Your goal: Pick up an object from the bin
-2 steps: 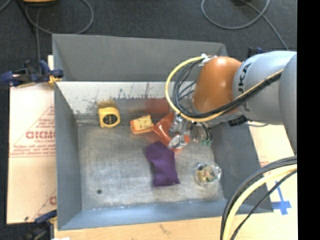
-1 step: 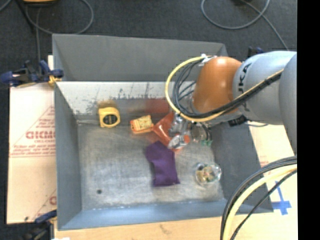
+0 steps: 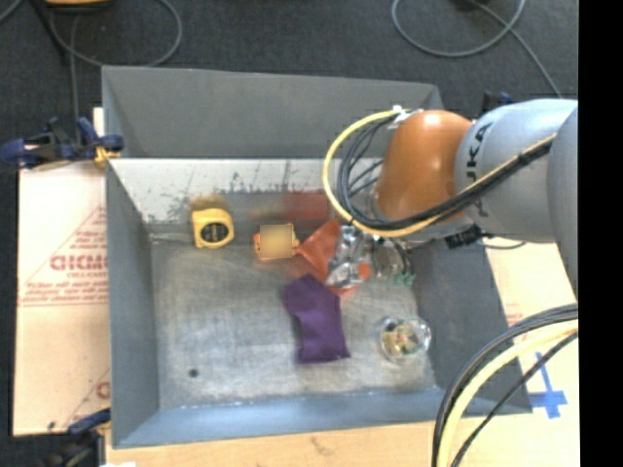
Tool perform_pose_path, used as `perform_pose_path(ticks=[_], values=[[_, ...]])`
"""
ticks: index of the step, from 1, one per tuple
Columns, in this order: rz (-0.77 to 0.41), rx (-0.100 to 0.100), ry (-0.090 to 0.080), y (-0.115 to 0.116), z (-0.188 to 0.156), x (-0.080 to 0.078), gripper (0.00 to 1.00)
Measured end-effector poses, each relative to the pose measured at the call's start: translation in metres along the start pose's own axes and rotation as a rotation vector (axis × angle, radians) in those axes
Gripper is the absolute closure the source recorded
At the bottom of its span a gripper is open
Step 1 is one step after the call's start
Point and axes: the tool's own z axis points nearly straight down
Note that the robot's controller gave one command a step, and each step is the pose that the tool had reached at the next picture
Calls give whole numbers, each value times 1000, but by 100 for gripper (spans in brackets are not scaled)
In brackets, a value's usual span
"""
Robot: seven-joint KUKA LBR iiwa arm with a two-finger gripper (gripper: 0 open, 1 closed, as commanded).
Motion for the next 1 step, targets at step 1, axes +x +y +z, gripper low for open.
perform_pose_path(ticks=[1], values=[[0,5,31,-4,4,8,0]])
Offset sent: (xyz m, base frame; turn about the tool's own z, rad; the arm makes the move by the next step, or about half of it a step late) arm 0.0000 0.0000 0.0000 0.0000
